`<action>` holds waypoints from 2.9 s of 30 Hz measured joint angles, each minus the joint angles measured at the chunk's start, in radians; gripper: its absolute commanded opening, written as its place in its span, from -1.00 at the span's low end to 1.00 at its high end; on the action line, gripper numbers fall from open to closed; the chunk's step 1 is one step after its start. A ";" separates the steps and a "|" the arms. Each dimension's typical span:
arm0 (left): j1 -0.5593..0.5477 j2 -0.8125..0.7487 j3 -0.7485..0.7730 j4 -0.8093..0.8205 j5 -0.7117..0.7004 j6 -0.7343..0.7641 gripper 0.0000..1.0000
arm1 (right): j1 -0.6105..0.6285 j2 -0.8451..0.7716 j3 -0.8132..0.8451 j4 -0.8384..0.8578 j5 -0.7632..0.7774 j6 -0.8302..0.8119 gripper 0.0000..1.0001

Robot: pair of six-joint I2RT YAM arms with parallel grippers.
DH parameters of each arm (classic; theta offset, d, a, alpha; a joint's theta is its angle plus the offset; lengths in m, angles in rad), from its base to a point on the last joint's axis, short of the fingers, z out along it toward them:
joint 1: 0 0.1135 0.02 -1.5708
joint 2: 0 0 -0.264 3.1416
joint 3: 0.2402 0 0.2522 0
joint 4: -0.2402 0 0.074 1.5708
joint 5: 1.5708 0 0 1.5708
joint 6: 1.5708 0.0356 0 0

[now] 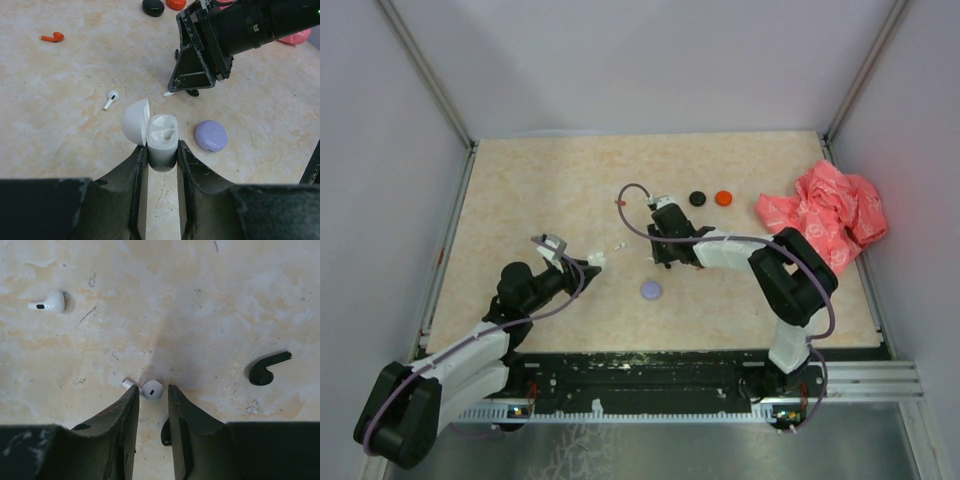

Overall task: Insert the wireless bluetooth earbuds into the charging case
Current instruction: Adjust the earbud at the center of the board.

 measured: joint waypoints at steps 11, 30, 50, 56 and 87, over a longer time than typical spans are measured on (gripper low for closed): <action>0.000 0.000 0.000 0.000 0.008 0.002 -0.99 | 0.000 0.037 0.039 0.000 -0.028 -0.002 -0.48; 0.000 -0.036 -0.005 -0.002 0.023 0.019 -0.99 | 0.048 0.062 0.116 -0.116 -0.090 -0.178 -0.64; 0.000 -0.049 -0.009 -0.002 0.024 0.020 -0.99 | 0.048 0.090 0.190 -0.257 -0.087 -0.315 -0.23; 0.000 -0.049 -0.009 -0.002 0.023 0.019 -0.99 | 0.065 0.082 0.190 -0.265 -0.029 -0.267 -0.16; 0.000 -0.042 -0.026 0.038 0.016 -0.048 -0.99 | 0.072 -0.001 0.251 -0.362 0.081 0.107 0.09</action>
